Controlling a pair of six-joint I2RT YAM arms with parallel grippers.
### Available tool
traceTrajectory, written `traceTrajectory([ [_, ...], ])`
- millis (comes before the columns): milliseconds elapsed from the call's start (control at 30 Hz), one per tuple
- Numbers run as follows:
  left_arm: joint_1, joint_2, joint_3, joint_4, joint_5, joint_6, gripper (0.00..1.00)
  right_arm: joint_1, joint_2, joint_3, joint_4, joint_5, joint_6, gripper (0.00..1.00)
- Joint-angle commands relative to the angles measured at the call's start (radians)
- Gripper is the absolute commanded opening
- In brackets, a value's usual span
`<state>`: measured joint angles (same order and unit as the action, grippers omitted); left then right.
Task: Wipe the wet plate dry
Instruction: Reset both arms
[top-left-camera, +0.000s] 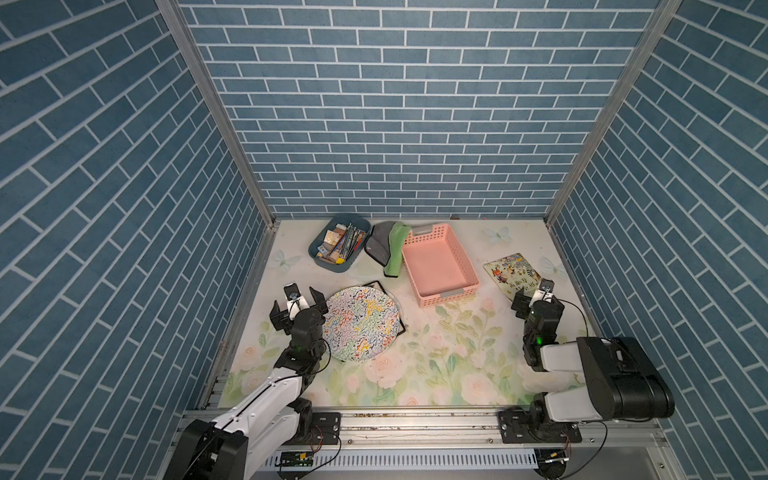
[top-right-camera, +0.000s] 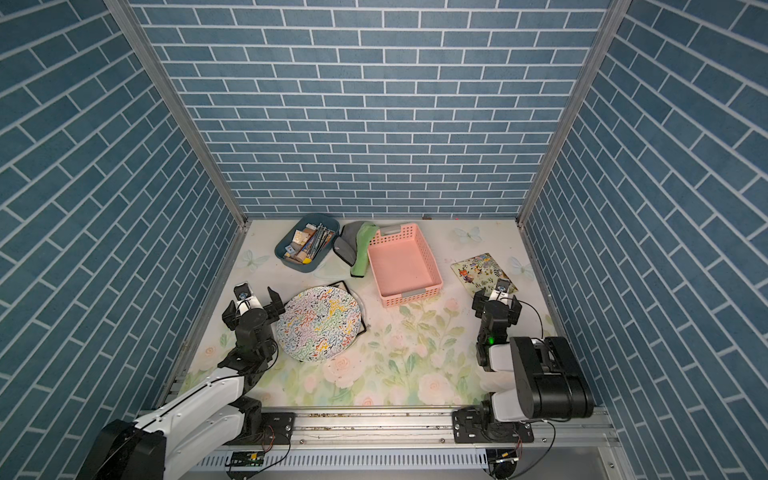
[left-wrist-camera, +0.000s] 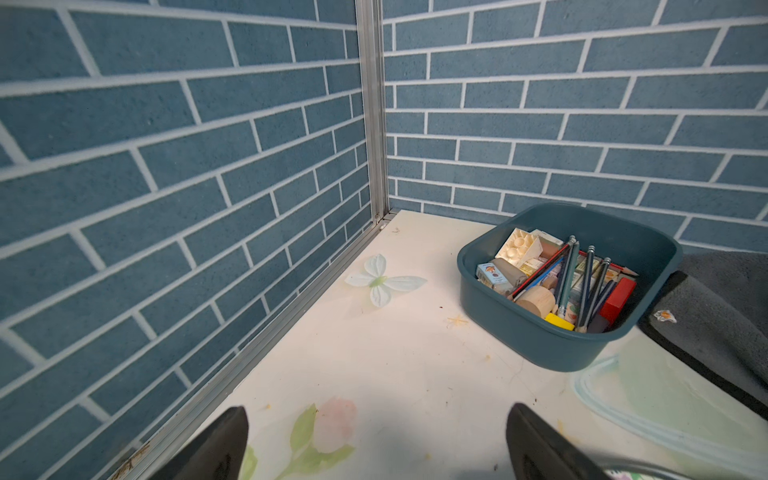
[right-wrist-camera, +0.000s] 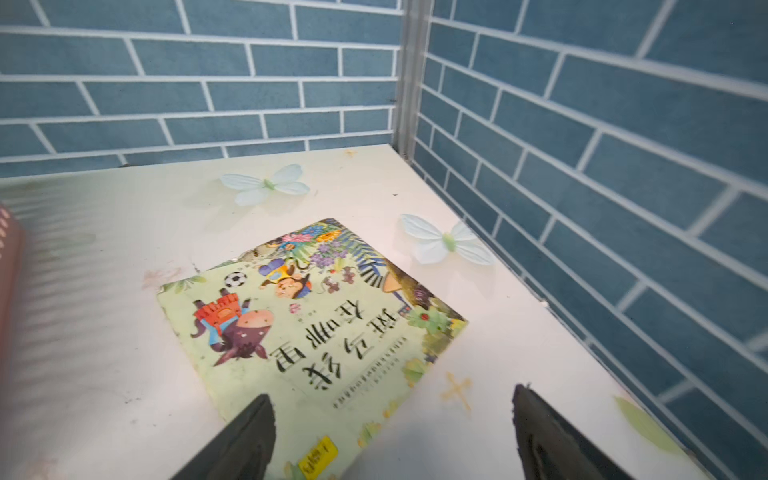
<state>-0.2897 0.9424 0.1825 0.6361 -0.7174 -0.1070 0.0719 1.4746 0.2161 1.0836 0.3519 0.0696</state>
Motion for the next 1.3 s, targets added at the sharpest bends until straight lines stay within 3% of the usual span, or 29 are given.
traceTrajectory([
  [0, 0.013, 0.035, 0.000, 0.101, 0.012, 0.041, 1.00, -0.015, 0.051, -0.033, 0.219, -0.162, -0.058, 0.93],
  [33, 0.015, 0.048, -0.001, 0.118, 0.018, 0.042, 1.00, -0.017, 0.057, -0.040, 0.309, -0.167, -0.055, 0.95],
  [67, 0.018, 0.066, -0.002, 0.137, 0.026, 0.045, 1.00, -0.023, 0.051, -0.026, 0.234, -0.163, -0.047, 0.98],
  [100, 0.023, 0.086, -0.001, 0.156, 0.033, 0.047, 1.00, -0.021, 0.068, -0.034, 0.293, -0.170, -0.060, 0.99],
  [533, 0.141, 0.412, 0.091, 0.401, 0.190, 0.085, 1.00, -0.015, 0.051, -0.033, 0.261, -0.158, -0.062, 0.99],
  [700, 0.189, 0.524, 0.074, 0.520, 0.258, 0.030, 1.00, -0.015, 0.054, -0.033, 0.268, -0.157, -0.063, 1.00],
  [1000, 0.210, 0.536, 0.095, 0.499, 0.337, 0.036, 1.00, -0.015, 0.054, -0.034, 0.268, -0.157, -0.063, 0.99],
  [1067, 0.232, 0.551, 0.045, 0.576, 0.451, 0.055, 0.99, -0.015, 0.055, -0.033, 0.268, -0.158, -0.063, 0.99],
  [1100, 0.239, 0.592, 0.006, 0.722, 0.489, 0.072, 0.98, -0.016, 0.053, -0.032, 0.267, -0.157, -0.063, 1.00],
  [1133, 0.244, 0.557, 0.016, 0.638, 0.505, 0.059, 0.99, -0.015, 0.054, -0.033, 0.268, -0.158, -0.063, 1.00],
  [1267, 0.242, 0.581, 0.011, 0.695, 0.496, 0.068, 1.00, -0.014, 0.054, -0.033, 0.268, -0.158, -0.063, 1.00],
])
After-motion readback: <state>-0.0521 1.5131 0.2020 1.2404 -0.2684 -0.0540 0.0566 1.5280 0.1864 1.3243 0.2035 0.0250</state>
